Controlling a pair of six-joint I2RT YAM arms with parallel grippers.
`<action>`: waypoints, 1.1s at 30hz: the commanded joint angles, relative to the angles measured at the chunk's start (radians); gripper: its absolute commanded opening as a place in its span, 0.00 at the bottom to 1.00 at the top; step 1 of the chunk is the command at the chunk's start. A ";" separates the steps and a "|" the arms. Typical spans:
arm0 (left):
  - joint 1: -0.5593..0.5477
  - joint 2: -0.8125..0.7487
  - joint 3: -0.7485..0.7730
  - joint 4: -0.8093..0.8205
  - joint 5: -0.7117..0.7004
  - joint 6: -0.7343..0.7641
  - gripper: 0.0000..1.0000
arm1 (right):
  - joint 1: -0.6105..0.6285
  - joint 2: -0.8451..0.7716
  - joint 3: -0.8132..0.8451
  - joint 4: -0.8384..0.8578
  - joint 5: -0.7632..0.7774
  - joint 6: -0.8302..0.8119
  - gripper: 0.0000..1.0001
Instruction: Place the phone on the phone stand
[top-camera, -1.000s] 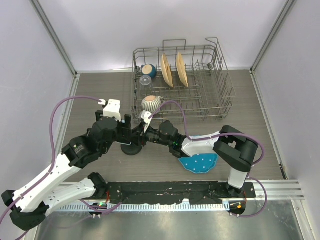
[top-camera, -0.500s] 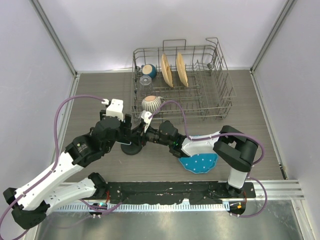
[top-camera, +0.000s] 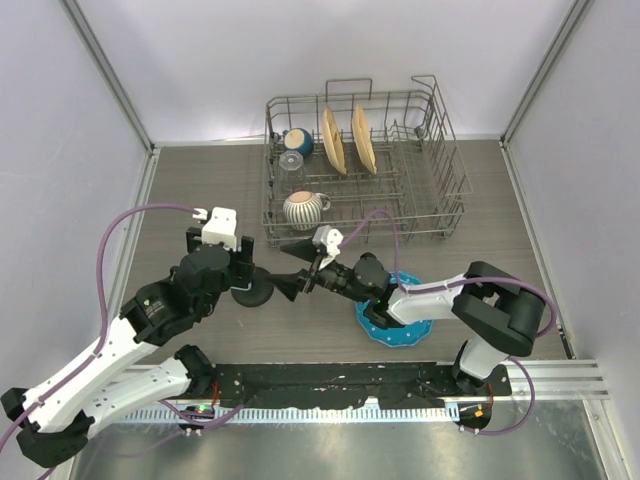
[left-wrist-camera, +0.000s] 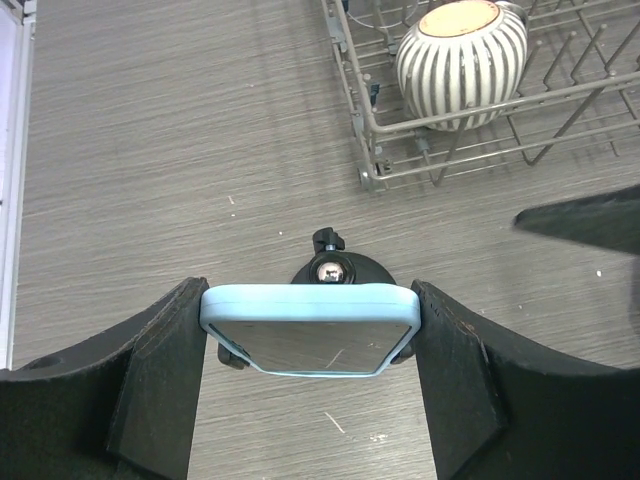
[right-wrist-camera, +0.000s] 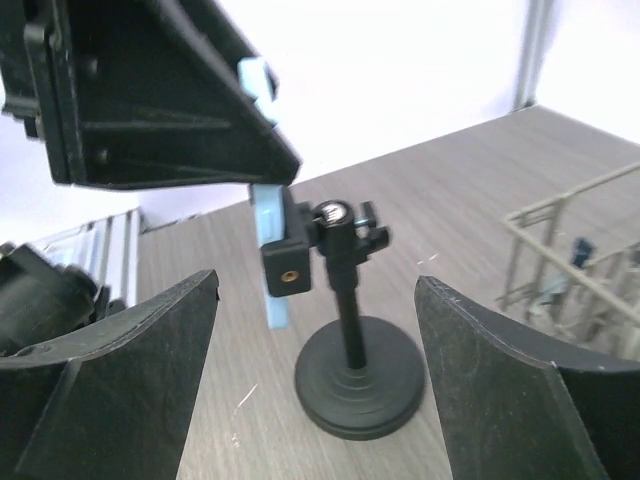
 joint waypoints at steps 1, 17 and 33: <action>-0.004 -0.025 0.010 0.091 -0.085 0.047 0.00 | -0.009 -0.082 -0.059 0.202 0.219 -0.046 0.85; 0.039 -0.020 -0.059 0.354 -0.194 0.168 0.00 | -0.055 -0.104 -0.076 0.167 0.287 -0.019 0.85; 0.443 0.234 0.022 0.709 0.097 0.196 0.00 | -0.081 -0.142 -0.093 0.148 0.299 -0.009 0.85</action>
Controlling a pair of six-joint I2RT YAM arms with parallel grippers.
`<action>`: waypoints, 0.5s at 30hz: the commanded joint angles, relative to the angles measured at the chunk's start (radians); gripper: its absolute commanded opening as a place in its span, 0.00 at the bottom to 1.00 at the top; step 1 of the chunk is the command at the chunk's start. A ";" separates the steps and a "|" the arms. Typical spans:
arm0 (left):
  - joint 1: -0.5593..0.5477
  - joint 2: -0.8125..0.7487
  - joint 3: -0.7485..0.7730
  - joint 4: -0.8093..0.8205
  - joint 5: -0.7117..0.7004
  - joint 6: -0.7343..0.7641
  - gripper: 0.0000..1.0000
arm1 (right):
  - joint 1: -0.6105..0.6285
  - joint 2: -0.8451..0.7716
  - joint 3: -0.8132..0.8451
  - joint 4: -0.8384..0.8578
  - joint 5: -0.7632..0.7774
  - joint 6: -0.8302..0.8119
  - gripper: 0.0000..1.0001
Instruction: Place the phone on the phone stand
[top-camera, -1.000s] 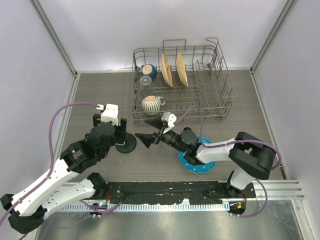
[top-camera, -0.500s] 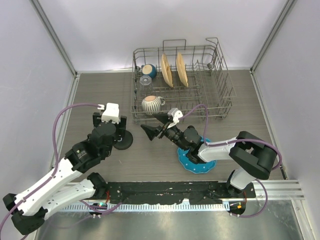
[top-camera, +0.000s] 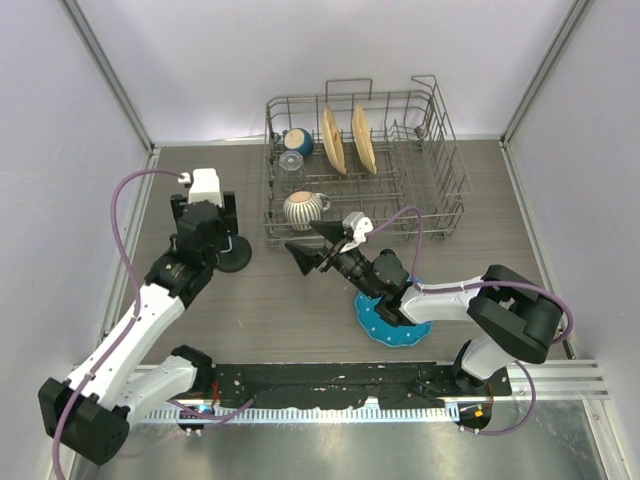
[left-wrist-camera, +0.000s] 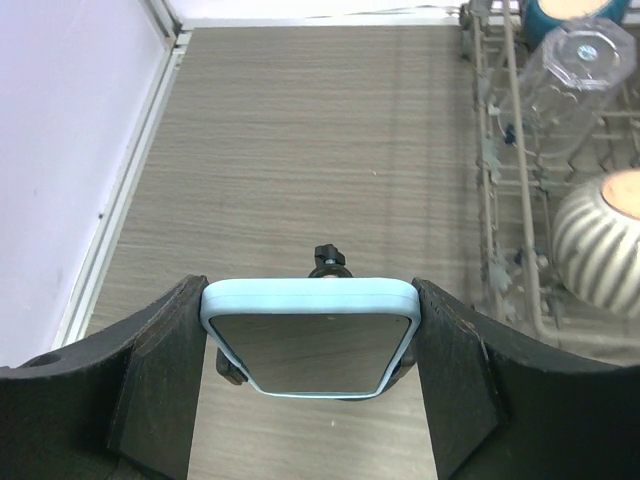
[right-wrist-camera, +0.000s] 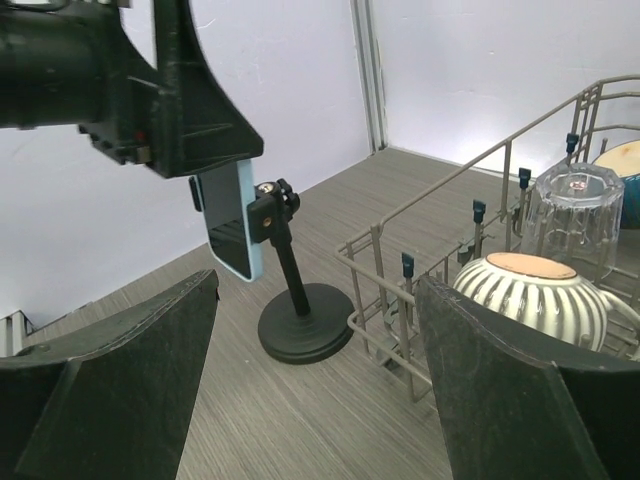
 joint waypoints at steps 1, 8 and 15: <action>0.067 0.075 0.092 0.321 0.043 0.045 0.00 | -0.012 -0.041 -0.007 0.063 0.022 0.004 0.85; 0.208 0.311 0.192 0.517 0.105 0.085 0.00 | -0.029 -0.056 -0.016 0.060 0.019 0.016 0.85; 0.308 0.588 0.365 0.592 0.215 0.143 0.00 | -0.055 -0.061 -0.038 0.098 0.005 0.050 0.85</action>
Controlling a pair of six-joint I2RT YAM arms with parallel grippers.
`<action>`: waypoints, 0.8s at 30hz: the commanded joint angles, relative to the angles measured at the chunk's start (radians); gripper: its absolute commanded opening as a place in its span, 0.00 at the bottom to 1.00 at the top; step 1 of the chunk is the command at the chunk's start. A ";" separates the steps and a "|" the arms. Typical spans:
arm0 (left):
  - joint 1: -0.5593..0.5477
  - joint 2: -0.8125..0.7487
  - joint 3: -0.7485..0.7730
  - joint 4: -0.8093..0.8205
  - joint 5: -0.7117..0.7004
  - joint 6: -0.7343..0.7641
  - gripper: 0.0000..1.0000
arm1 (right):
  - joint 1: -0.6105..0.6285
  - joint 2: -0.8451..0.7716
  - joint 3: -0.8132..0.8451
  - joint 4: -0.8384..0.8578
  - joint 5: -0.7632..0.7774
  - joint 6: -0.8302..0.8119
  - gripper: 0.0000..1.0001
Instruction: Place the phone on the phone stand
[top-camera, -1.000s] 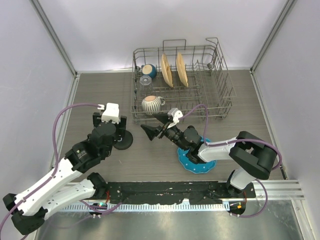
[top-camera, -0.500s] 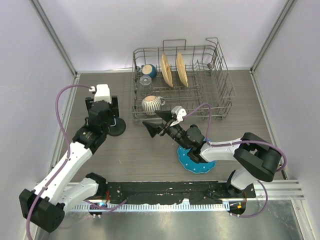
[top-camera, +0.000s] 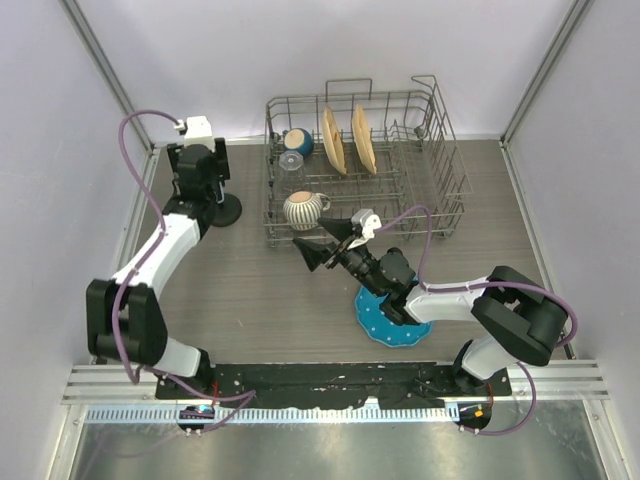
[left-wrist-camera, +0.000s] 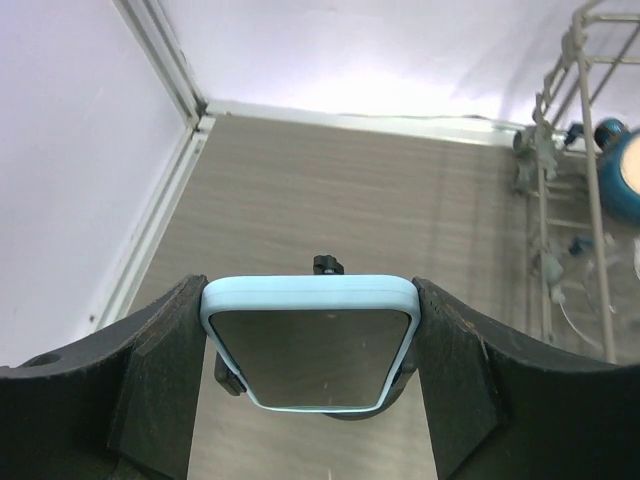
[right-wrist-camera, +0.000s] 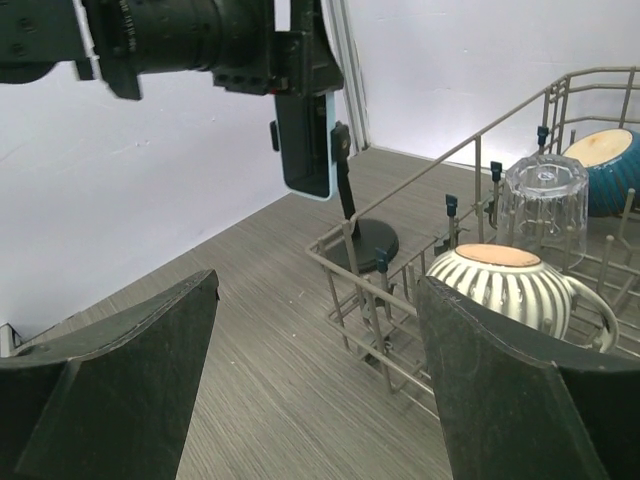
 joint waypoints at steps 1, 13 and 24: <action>0.036 0.136 0.151 0.225 0.076 0.103 0.00 | -0.019 -0.034 -0.013 0.103 0.002 0.036 0.85; 0.132 0.469 0.426 0.331 0.017 0.260 0.00 | -0.074 -0.043 -0.045 0.140 -0.014 0.074 0.85; 0.296 0.631 0.653 0.254 0.050 0.235 0.00 | -0.134 -0.002 -0.045 0.180 -0.065 0.165 0.85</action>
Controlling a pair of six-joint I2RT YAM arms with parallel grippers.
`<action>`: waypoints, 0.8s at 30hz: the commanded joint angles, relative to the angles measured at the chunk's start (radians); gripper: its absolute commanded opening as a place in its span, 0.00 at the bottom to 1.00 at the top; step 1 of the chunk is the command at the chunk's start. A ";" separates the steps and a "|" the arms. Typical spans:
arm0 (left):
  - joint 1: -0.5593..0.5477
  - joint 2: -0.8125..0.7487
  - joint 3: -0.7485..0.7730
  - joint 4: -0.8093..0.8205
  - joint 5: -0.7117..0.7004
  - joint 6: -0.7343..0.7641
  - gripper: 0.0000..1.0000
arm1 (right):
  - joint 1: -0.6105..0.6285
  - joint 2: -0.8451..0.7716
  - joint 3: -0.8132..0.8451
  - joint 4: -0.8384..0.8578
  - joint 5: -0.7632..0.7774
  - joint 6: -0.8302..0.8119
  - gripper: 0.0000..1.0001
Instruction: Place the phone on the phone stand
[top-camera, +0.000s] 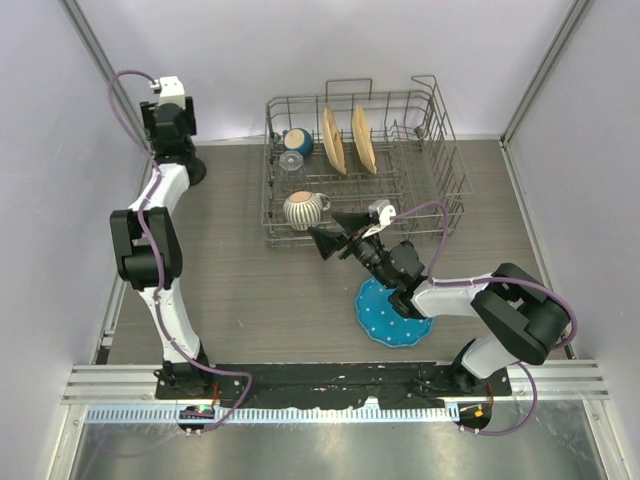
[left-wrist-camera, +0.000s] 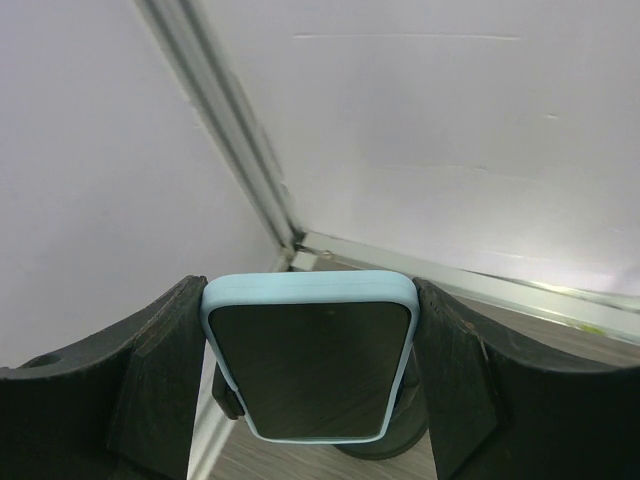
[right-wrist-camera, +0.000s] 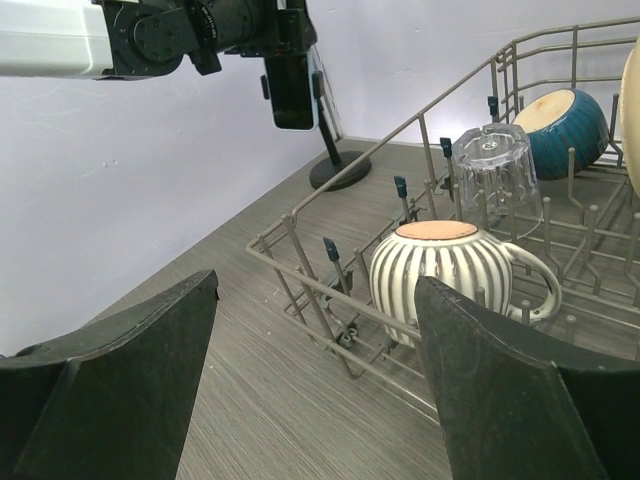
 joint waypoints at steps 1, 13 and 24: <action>0.078 0.027 0.091 0.043 0.011 0.040 0.00 | -0.017 0.001 -0.003 0.176 -0.028 0.051 0.85; 0.126 0.156 0.221 0.053 0.037 -0.054 0.00 | -0.038 0.044 0.026 0.170 -0.058 0.086 0.85; 0.126 0.156 0.163 0.089 -0.055 -0.136 0.00 | -0.043 0.059 0.035 0.172 -0.097 0.101 0.85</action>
